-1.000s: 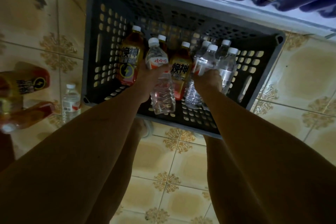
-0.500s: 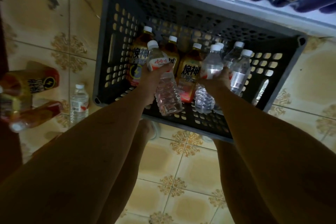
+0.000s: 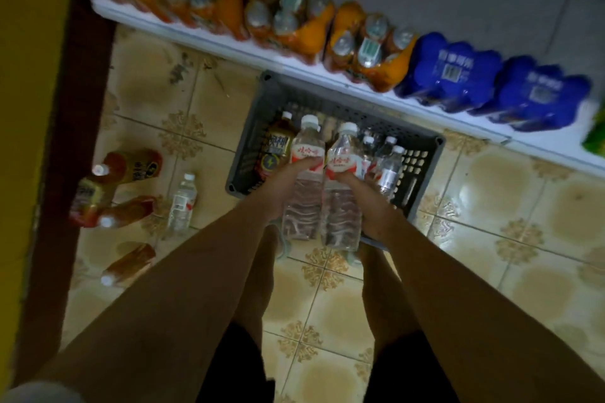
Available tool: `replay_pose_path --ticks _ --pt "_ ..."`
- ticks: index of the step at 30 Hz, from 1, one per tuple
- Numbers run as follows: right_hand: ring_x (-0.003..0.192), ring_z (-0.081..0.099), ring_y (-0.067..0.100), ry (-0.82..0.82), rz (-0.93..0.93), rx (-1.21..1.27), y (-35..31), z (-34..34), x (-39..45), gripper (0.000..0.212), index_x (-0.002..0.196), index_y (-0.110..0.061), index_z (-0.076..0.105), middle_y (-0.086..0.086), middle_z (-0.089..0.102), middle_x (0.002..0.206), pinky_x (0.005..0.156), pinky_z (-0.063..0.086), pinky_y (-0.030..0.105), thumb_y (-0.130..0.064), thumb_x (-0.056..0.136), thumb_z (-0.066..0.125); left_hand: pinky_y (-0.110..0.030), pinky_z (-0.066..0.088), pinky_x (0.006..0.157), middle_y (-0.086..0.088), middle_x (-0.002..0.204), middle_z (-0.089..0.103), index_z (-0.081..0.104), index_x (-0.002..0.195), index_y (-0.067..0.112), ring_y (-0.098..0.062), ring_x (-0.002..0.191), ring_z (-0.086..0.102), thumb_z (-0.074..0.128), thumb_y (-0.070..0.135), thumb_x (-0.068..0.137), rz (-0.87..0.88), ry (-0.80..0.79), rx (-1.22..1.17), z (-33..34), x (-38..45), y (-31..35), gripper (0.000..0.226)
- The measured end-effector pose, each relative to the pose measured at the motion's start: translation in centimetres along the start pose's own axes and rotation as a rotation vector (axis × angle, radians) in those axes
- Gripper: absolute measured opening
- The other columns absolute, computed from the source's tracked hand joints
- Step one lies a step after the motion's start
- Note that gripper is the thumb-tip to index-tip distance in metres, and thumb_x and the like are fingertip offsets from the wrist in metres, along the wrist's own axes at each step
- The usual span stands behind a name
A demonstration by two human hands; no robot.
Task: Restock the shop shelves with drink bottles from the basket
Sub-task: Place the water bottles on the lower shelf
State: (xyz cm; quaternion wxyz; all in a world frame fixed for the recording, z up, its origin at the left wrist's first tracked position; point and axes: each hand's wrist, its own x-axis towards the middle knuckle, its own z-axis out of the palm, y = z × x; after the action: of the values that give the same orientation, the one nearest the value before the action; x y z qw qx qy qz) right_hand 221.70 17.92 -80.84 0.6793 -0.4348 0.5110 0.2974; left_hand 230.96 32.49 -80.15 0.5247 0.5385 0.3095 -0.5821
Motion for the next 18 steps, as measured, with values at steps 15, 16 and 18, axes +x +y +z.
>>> replay_pose_path --ticks 15,16,18 --pt "0.110 0.069 0.030 -0.083 -0.414 0.020 -6.9 11.2 -33.6 0.073 0.131 -0.023 0.060 0.006 0.071 0.120 0.095 0.053 0.052 -0.050 0.068 0.087 -0.026 0.057 0.083 -0.002 0.114 0.071 0.062 0.124 0.023 -0.008 0.097 0.072 0.061 0.053 0.093 0.266 -0.166 0.207 -1.3 -36.0 5.8 0.043" --pt "0.106 0.071 0.030 -0.104 -0.444 0.022 -7.3 12.1 -34.8 0.065 0.129 -0.021 0.060 0.007 0.073 0.117 0.088 0.056 0.048 -0.044 0.074 0.084 -0.033 0.054 0.096 -0.004 0.129 0.065 0.058 0.133 0.025 -0.014 0.114 0.067 0.068 0.065 0.082 0.295 -0.145 0.235 -1.6 -36.9 6.1 0.066" --pt "0.097 0.074 0.025 -0.137 -0.498 0.008 -7.8 13.4 -36.8 0.041 0.123 -0.018 0.063 0.008 0.075 0.110 0.074 0.060 0.039 -0.032 0.086 0.075 -0.051 0.035 0.115 -0.005 0.156 0.041 0.047 0.147 0.032 -0.026 0.140 0.043 0.076 0.083 0.053 0.362 -0.127 0.264 -2.2 -38.3 6.5 0.111"
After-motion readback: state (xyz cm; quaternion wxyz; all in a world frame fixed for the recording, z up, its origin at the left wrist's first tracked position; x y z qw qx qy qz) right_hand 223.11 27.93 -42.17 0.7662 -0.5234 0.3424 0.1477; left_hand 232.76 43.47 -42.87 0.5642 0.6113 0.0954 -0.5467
